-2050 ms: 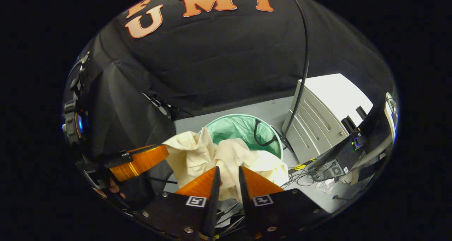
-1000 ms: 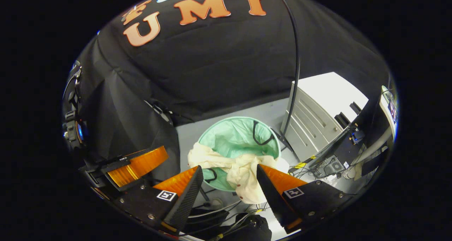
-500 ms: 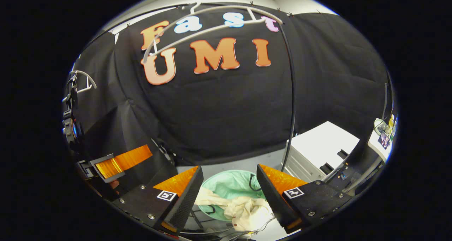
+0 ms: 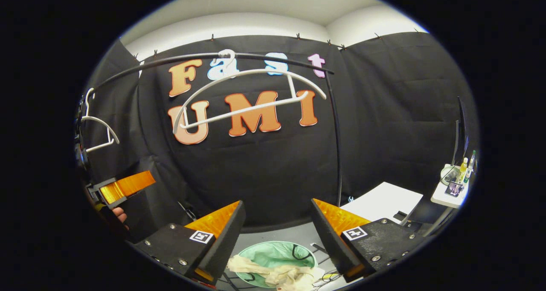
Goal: Grasp the clothes on the hanger with both hands and then place them into the laundry hamper below.
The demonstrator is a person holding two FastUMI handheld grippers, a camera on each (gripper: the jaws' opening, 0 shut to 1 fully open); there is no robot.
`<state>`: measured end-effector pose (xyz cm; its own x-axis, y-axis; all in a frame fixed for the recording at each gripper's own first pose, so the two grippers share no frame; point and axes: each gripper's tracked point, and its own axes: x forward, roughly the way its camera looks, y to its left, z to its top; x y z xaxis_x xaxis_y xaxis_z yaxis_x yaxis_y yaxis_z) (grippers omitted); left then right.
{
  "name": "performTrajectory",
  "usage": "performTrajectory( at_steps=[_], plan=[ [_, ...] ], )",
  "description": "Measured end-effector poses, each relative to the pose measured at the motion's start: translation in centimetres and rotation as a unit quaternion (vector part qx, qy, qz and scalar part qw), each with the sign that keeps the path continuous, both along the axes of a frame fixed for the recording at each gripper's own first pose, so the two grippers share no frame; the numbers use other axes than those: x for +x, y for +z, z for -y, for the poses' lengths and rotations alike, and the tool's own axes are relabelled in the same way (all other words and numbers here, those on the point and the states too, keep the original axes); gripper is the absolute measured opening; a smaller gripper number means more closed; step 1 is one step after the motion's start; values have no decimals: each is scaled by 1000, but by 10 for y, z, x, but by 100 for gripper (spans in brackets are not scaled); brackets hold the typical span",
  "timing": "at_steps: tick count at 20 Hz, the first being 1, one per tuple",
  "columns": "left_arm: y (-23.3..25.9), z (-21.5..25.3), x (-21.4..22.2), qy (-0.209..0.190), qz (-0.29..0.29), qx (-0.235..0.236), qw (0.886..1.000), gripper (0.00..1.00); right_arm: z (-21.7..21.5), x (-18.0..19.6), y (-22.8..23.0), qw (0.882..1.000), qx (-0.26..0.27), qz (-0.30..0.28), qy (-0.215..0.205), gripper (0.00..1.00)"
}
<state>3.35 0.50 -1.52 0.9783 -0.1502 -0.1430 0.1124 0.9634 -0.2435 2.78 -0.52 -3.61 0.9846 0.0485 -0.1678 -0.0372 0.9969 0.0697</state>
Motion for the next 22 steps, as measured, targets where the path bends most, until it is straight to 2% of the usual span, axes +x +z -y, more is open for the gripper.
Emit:
performTrajectory(
  at_steps=[3,4,6,9,11,13,18,19,20,21,22],
  plan=[
    [22,-2,5,4,31,16,999,96,9,-6,31,999,-4,34,-7,94],
    [30,-2,6,8,38,22,999,92,12,-7,42,999,-7,49,-9,94],
    [38,-3,6,15,45,33,998,100,19,-13,58,998,-12,67,-15,94],
    [48,-2,5,18,54,42,998,100,40,-19,86,995,-14,95,-36,94],
    [52,-1,5,16,59,41,997,100,42,-19,88,994,-17,98,-38,94],
    [53,1,5,15,59,39,997,92,41,-16,91,994,-15,102,-36,94],
    [52,-3,3,23,57,35,998,92,37,-16,91,995,-15,100,-24,94],
    [53,-3,3,25,58,34,997,96,36,-15,90,995,-17,97,-22,94],
    [53,-3,3,26,58,34,997,96,36,-14,87,995,-19,93,-21,94],
    [53,-4,3,28,57,35,997,92,36,-13,85,996,-19,90,-21,94],
    [53,-5,2,29,56,35,997,96,35,-13,83,996,-18,88,-20,94]
  ],
)
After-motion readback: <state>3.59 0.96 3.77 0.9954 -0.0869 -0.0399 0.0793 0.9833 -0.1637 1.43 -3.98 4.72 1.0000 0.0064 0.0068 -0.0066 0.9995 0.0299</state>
